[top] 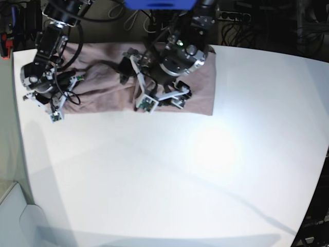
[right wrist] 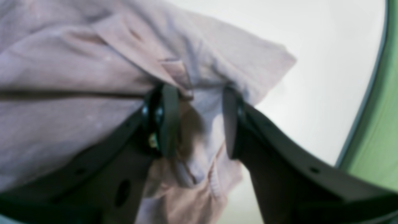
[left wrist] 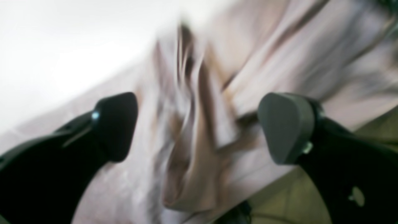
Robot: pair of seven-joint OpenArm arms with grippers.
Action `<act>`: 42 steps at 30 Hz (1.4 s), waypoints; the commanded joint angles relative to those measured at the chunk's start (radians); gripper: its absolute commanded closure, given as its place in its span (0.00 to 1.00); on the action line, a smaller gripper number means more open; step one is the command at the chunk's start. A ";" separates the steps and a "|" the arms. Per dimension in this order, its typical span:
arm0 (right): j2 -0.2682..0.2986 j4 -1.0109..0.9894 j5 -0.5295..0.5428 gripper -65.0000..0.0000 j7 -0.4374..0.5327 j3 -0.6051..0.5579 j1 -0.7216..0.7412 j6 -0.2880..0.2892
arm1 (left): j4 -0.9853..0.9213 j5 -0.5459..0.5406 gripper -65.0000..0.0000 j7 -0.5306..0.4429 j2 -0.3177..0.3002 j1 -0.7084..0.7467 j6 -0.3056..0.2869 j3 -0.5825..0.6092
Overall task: Layout the t-shirt on the table in an organized manner, then fold the t-shirt properly
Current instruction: 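Lift the strip end with the left gripper and fold it toward the right gripper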
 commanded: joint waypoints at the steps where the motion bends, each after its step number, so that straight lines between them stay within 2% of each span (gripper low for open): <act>1: 0.002 0.011 0.010 0.63 -0.001 -0.006 0.008 -0.004 | 0.049 -0.024 0.03 -0.015 0.012 -0.006 0.002 0.000; 6: 0.002 0.011 0.010 0.63 -0.001 -0.006 0.008 -0.004 | 0.133 -0.052 0.03 -0.010 -0.011 0.002 0.002 -0.014; 14: 0.003 0.011 0.010 0.63 -0.001 -0.004 0.008 -0.004 | 0.130 -0.052 0.03 -0.009 -0.100 0.046 0.002 -0.164; 20: 0.003 0.011 0.010 0.63 -0.001 -0.004 0.008 -0.004 | 0.121 -0.052 0.03 -0.006 -0.109 0.046 0.002 -0.222; 22: 0.003 0.011 0.010 0.63 -0.001 -0.004 0.008 -0.004 | 0.093 -0.059 0.03 0.042 -0.108 0.040 -0.003 -0.198; 26: 0.003 0.011 0.010 0.63 -0.001 -0.004 0.006 -0.004 | 0.044 -0.059 0.03 0.182 -0.111 0.005 -0.007 -0.023; 30: 0.003 0.011 0.010 0.63 -0.001 -0.004 0.006 -0.004 | 0.116 -0.061 0.03 0.195 -0.146 -0.001 -0.001 0.132; 33: 0.003 0.011 0.010 0.63 -0.001 -0.004 0.006 -0.004 | 0.149 -0.056 0.03 0.195 -0.146 -0.006 0.000 0.138; 36: 0.003 0.012 0.010 0.63 -0.001 0.000 0.006 -0.004 | 0.146 -0.053 0.03 0.195 -0.157 -0.004 0.000 0.083; 42: 0.003 0.018 0.010 0.62 -0.003 -0.001 0.008 -0.004 | 0.142 -0.061 0.03 0.197 -0.225 0.017 -0.004 -0.147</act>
